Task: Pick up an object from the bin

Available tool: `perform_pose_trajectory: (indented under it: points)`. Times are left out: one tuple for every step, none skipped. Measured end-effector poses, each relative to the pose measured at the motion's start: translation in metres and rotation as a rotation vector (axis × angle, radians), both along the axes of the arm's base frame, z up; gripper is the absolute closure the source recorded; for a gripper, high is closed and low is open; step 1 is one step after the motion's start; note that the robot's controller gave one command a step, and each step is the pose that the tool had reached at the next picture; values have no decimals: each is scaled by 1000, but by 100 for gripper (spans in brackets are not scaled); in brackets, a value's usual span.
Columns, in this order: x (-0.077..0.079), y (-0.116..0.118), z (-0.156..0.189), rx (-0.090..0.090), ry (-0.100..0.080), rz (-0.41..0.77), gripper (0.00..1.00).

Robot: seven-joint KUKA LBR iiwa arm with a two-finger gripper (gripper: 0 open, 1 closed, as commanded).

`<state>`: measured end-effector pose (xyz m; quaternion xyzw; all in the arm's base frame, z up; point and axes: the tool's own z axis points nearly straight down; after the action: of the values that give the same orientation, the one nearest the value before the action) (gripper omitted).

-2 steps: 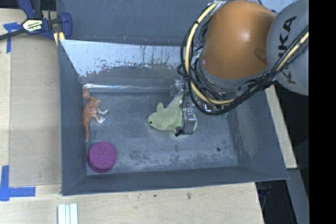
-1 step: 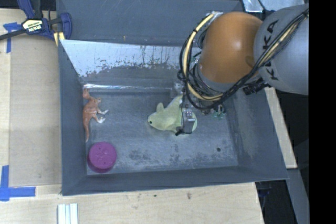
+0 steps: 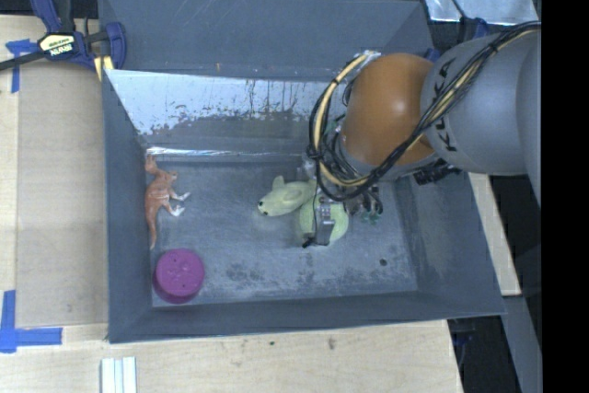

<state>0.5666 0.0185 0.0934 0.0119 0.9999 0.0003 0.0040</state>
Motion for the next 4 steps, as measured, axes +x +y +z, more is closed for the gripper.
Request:
perform_pose_trajectory:
  points:
    - [5, -1, -23, -1, 4, 67, 0]
    - [7, -3, -23, 0, 2, 40, 0]
    - [7, -1, -22, -1, 0, 65, 100]
    - [7, -1, -22, -1, 0, 65, 100]
